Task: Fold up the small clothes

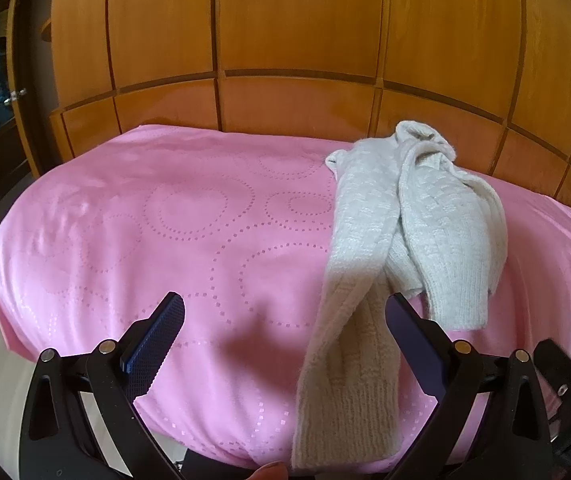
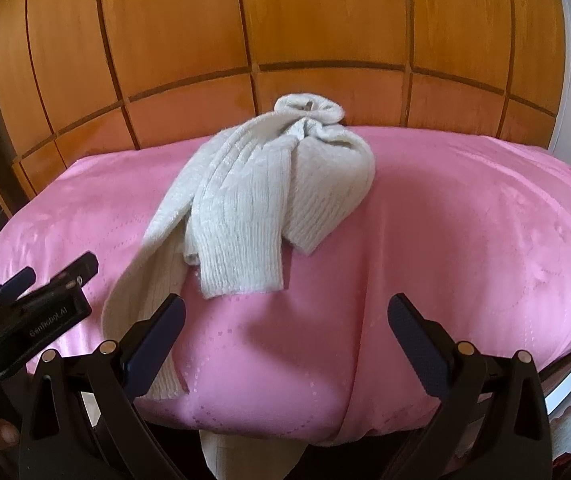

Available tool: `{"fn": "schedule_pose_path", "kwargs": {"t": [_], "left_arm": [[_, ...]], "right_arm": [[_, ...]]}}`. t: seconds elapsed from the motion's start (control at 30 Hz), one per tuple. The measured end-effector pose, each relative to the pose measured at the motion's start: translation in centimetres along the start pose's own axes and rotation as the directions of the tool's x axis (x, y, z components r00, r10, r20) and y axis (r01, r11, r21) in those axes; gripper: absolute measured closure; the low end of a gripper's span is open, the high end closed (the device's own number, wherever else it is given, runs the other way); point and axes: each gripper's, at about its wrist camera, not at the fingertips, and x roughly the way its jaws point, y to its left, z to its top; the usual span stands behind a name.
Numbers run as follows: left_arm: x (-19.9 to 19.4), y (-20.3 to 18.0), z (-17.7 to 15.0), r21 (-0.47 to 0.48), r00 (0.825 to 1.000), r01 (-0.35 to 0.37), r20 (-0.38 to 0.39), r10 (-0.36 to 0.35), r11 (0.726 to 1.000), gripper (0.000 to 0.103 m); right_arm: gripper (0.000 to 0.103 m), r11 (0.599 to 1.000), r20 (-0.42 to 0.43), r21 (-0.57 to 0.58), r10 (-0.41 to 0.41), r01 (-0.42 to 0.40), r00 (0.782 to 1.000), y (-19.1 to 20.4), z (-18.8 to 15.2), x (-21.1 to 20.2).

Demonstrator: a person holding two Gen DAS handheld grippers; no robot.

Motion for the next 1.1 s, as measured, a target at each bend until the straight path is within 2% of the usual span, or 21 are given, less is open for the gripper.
{"fn": "schedule_pose_path", "kwargs": {"t": [0.17, 0.6, 1.1], "left_arm": [[0.0, -0.08, 0.01, 0.003, 1.0, 0.004, 0.0, -0.004, 1.0, 0.003], [0.33, -0.11, -0.05, -0.004, 1.0, 0.005, -0.019, -0.006, 1.0, 0.003], [0.29, -0.07, 0.0, -0.004, 1.0, 0.006, -0.018, -0.006, 1.0, 0.003]], "right_arm": [[0.002, 1.0, 0.074, 0.013, -0.004, 0.003, 0.997, -0.44, 0.69, -1.21], [0.002, 1.0, 0.045, 0.0, 0.02, -0.02, 0.999, -0.2, 0.59, -0.57], [0.002, 0.999, 0.048, -0.007, 0.039, -0.038, 0.998, -0.12, 0.68, -0.54]]}}
